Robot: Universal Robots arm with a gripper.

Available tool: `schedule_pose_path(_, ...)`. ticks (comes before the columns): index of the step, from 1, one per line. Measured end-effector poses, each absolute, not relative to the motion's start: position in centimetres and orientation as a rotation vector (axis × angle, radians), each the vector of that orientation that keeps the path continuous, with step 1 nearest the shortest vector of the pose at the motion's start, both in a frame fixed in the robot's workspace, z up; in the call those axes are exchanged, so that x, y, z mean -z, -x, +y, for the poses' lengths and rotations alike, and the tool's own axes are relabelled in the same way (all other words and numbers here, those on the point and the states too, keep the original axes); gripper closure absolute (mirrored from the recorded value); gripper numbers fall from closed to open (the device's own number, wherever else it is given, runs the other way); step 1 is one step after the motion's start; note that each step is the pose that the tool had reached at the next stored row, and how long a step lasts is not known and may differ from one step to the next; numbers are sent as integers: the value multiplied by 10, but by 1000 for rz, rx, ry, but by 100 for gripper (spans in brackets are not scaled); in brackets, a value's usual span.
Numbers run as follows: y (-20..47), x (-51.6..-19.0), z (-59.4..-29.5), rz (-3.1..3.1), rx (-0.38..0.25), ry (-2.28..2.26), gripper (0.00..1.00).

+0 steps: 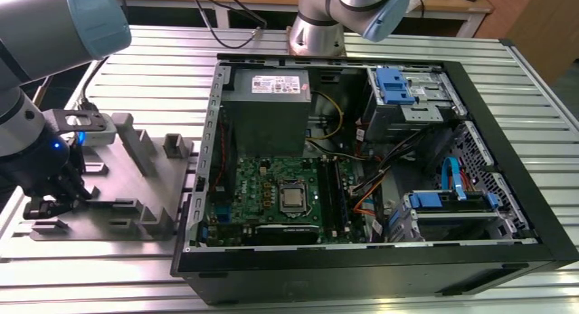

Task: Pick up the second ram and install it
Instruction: 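Pick up the second ram and move it above second insertion slot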

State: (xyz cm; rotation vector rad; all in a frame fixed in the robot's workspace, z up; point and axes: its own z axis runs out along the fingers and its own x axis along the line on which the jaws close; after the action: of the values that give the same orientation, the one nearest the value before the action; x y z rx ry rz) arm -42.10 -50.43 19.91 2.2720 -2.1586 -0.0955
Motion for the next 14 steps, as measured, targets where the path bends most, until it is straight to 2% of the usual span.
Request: schedule_pose_path(14, 421, -200, -504, -2159, 97, -2273, 82)
